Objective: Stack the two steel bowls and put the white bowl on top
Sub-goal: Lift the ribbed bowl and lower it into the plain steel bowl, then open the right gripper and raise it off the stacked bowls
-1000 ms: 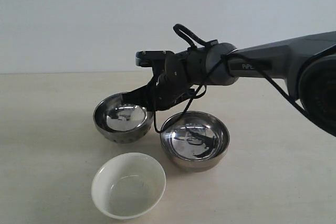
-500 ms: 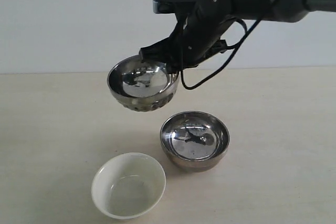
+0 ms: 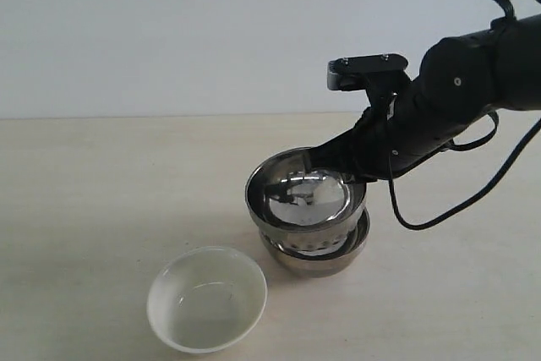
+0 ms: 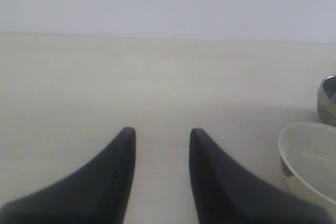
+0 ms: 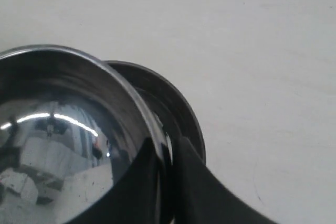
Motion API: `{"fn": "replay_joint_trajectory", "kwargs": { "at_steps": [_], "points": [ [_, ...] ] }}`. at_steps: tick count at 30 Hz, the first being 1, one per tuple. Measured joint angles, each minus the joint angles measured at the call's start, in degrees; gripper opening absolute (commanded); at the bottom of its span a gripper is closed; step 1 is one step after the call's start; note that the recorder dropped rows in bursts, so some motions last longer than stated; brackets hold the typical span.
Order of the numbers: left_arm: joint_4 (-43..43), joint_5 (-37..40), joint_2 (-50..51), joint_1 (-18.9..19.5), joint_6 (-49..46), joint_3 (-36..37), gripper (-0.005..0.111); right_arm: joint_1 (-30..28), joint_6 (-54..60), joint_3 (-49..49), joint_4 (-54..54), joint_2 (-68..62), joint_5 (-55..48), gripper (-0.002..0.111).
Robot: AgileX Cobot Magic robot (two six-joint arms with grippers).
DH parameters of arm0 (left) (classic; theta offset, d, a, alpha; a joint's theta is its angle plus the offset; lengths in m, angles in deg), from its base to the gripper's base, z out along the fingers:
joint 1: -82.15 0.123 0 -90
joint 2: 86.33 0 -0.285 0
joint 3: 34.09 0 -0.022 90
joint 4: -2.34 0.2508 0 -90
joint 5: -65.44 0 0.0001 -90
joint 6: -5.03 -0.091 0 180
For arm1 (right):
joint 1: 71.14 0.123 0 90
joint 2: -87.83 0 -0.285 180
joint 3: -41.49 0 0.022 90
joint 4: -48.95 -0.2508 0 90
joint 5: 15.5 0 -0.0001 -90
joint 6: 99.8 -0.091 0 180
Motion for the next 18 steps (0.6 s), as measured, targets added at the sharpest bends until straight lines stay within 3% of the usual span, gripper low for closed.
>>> {"fn": "replay_joint_trajectory", "kwargs": {
  "at_steps": [18],
  "points": [
    [0.0,0.0,0.0,0.0,0.0,0.0,0.032,-1.3,-1.3,0.2,0.3,-4.8,3.6,0.000]
  ]
}}
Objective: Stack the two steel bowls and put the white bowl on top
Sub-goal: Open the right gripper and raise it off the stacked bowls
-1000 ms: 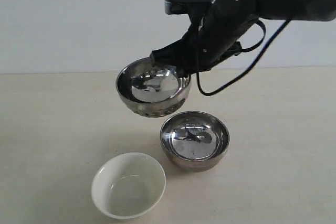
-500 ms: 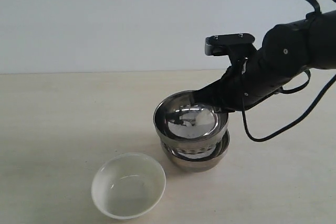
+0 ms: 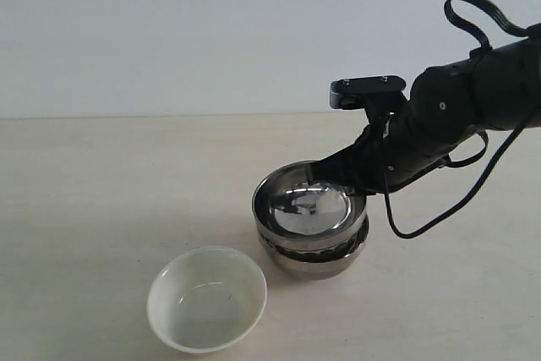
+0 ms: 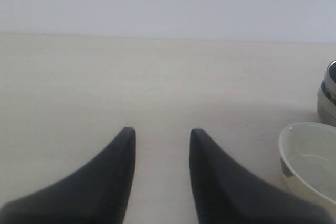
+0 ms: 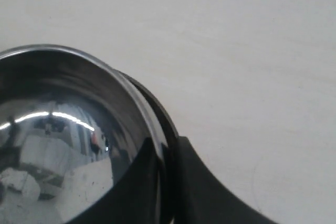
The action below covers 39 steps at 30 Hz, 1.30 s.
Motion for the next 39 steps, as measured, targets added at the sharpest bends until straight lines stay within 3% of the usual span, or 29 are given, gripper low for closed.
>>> {"fn": "replay_joint_trajectory", "kwargs": {
  "at_steps": [13,15,20,22,33,36,39],
  "points": [
    [0.0,0.0,0.0,0.0,0.0,0.0,0.032,0.0,-0.1,0.0,0.0,-2.9,1.9,0.001],
    [0.0,0.0,0.0,0.0,0.0,0.0,0.032,0.0,-0.1,0.0,0.0,-2.9,2.1,0.009],
    [0.0,0.0,0.0,0.0,0.0,0.0,0.032,0.0,-0.1,0.0,0.0,-2.9,2.4,0.044],
    [0.0,0.0,0.0,0.0,0.0,0.0,0.032,0.0,-0.1,0.0,0.0,-3.0,2.4,0.047],
    [0.0,0.0,0.0,0.0,0.0,0.0,0.032,0.0,-0.1,0.0,0.0,1.4,2.7,0.044],
    [0.0,0.0,0.0,0.0,0.0,0.0,0.032,0.0,-0.1,0.0,0.0,3.9,2.3,0.032],
    [0.0,0.0,0.0,0.0,0.0,0.0,0.032,0.0,-0.1,0.0,0.0,5.3,1.0,0.007]
  ]
}}
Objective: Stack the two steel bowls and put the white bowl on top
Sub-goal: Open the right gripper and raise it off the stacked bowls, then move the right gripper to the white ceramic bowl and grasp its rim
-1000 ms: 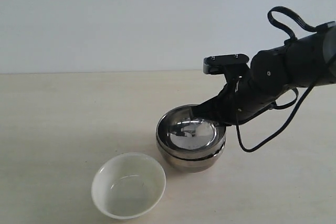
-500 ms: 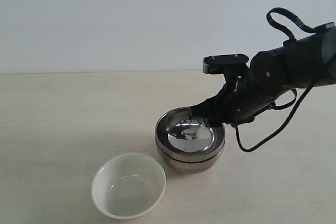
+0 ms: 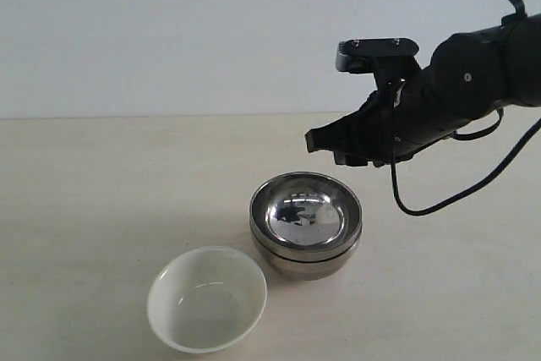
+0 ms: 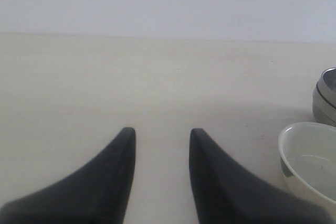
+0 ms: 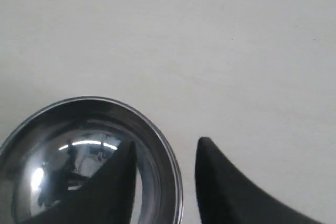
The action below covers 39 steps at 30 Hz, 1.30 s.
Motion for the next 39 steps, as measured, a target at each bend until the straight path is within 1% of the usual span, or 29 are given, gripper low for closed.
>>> {"fn": "replay_joint_trajectory", "kwargs": {
  "at_steps": [1,8,19,28,32,35,39],
  "points": [
    [0.0,0.0,0.0,0.0,0.0,0.0,0.032,0.0,0.5,0.0,0.0,0.1,-0.7,0.000],
    [0.0,0.0,0.0,0.0,0.0,0.0,0.032,0.2,2.3,1.7,0.0,0.1,-2.0,0.000],
    [0.0,0.0,0.0,0.0,0.0,0.0,0.032,0.2,2.3,10.0,0.0,0.1,5.7,0.000],
    [0.0,0.0,0.0,0.0,0.0,0.0,0.032,0.3,2.3,10.3,-0.3,0.6,6.7,0.000],
    [0.0,0.0,0.0,0.0,0.0,0.0,0.032,0.3,2.3,10.3,-0.3,3.9,6.9,0.000],
    [0.0,0.0,0.0,0.0,0.0,0.0,0.032,1.3,2.3,10.3,-0.4,6.2,6.8,0.000],
    [0.0,0.0,0.0,0.0,0.0,0.0,0.032,5.0,2.3,10.3,-0.5,6.9,5.9,0.000]
  ]
}}
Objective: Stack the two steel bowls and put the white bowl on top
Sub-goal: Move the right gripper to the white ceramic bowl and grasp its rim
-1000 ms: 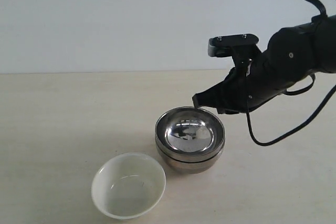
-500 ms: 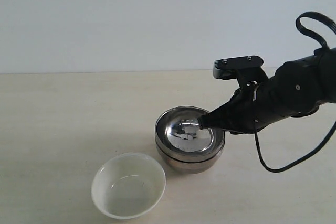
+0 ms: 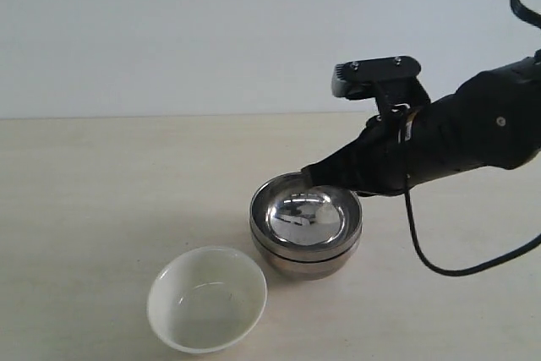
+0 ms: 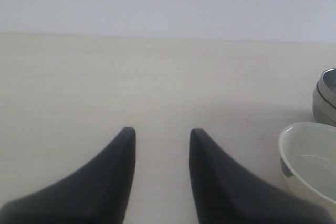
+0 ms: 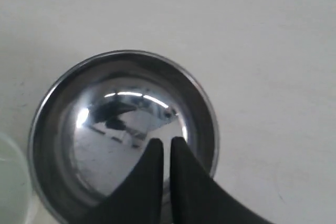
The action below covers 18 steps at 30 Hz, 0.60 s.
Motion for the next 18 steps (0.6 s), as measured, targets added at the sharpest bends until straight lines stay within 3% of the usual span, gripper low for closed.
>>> {"fn": "replay_joint_trajectory", "kwargs": {
  "at_steps": [9,11,16,18],
  "points": [
    [0.0,0.0,0.0,0.0,0.0,0.0,0.032,9.0,1.5,0.0,-0.2,0.0,-1.6,0.004],
    [0.0,0.0,0.0,0.0,0.0,0.0,0.032,10.8,2.0,0.0,-0.3,0.0,-3.6,0.015],
    [0.0,0.0,0.0,0.0,0.0,0.0,0.032,13.7,2.7,0.0,-0.9,0.0,-7.7,0.062],
    [0.0,0.0,0.0,0.0,0.0,0.0,0.032,14.5,2.7,0.0,-2.3,0.0,-8.3,0.071]
  ]
}}
